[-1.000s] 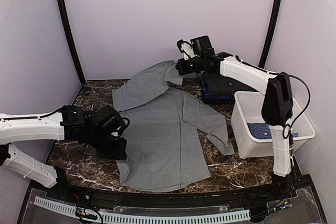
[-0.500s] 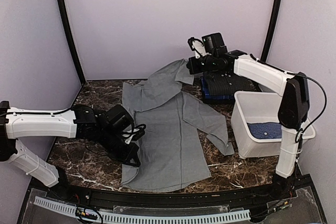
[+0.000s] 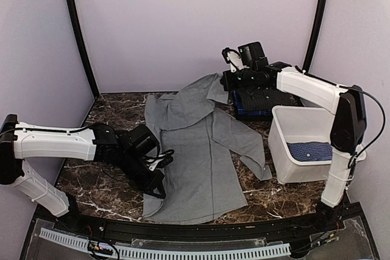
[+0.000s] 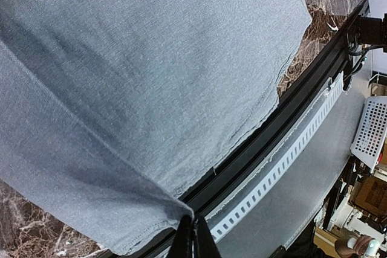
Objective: Fold and stack the long sleeve shirts
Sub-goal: Fold the flattened shirt at the center of the board.
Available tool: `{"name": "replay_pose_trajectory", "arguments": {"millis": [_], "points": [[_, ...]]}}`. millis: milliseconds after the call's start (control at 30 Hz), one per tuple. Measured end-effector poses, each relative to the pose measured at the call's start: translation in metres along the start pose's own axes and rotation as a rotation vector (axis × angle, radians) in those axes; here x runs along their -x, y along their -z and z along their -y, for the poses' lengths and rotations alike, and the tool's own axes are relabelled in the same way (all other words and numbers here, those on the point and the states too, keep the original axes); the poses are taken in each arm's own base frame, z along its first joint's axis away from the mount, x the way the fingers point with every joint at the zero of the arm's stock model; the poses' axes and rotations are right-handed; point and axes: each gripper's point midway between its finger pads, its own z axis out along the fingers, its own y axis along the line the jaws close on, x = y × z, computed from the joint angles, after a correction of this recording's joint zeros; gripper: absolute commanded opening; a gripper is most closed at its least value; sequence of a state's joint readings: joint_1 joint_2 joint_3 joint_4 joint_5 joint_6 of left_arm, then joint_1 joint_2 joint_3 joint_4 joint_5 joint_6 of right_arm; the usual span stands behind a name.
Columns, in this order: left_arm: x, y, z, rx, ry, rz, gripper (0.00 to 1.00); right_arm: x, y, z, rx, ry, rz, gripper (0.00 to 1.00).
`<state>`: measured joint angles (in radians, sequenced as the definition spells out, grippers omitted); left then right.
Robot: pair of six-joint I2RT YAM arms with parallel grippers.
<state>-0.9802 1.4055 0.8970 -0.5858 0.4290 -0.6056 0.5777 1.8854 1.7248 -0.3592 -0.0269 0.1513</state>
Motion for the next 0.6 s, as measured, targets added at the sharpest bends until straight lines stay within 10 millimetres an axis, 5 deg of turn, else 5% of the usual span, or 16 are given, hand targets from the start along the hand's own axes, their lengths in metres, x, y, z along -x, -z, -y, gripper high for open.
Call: {"name": "replay_pose_trajectory", "arguments": {"millis": [433,600], "points": [[-0.001,-0.008,0.0,-0.01,-0.019,-0.029,0.0,0.026,0.036,-0.008,0.01,-0.005,0.07,0.0],[-0.001,-0.009,0.002,-0.022,-0.028,-0.028,0.0,0.021,0.039,-0.011,0.014,-0.009,0.062,0.0]]}}
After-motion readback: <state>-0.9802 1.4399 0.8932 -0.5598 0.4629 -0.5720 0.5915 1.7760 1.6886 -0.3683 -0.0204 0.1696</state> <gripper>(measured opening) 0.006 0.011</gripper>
